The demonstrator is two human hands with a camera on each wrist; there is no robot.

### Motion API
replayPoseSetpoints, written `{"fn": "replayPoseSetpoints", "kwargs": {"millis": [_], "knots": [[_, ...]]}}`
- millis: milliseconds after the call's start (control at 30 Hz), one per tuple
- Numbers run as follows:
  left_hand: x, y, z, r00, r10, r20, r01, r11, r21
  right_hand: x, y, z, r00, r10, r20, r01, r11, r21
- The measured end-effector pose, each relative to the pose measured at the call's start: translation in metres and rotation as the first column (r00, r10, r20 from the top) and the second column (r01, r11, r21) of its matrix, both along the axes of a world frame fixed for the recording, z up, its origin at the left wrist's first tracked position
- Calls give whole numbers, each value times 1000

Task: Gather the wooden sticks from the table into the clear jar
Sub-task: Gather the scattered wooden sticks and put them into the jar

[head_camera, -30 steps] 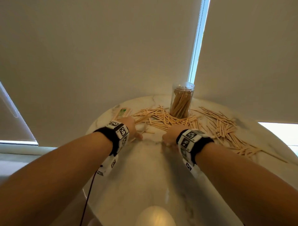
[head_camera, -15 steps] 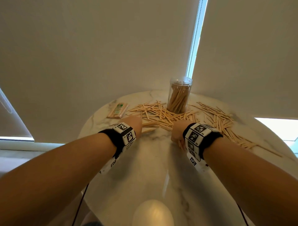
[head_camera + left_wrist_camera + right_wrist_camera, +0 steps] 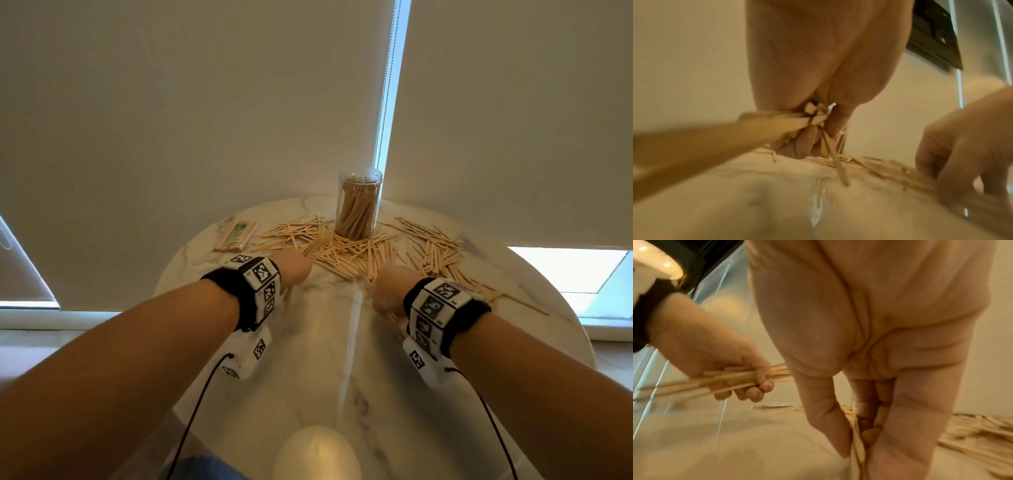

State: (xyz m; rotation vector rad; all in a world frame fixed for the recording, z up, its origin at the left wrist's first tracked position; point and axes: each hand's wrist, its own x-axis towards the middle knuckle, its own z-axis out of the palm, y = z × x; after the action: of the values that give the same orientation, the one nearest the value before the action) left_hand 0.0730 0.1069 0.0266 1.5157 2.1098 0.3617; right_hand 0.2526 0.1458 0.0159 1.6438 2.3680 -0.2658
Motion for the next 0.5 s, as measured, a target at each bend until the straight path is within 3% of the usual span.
{"fn": "replayPoseSetpoints", "kwargs": {"millis": [33,100,167,233,367,433,500], "knots": [[0,2,0,979,76,190,-79,997,11,6,2,-1,995,-32,-96,28,999,-40],[4,4,-1,837,205,508,-230,973,-13,17,5,0,944,-137,-300,92,983,-160],[10,5,-3,697,235,677,-300,954,-21,25,5,4,864,-228,-449,121,960,-254],[17,11,-7,640,191,744,-304,953,16,28,4,9,767,-276,-579,106,945,-310],[34,25,-15,651,50,757,-214,970,119,24,2,24,497,-352,-793,23,919,-394],[41,32,-16,633,-78,771,-110,976,190,16,4,29,424,-327,-845,-48,923,-381],[45,39,-16,552,-189,812,-58,963,264,6,8,31,352,-302,-886,-83,933,-351]]}}
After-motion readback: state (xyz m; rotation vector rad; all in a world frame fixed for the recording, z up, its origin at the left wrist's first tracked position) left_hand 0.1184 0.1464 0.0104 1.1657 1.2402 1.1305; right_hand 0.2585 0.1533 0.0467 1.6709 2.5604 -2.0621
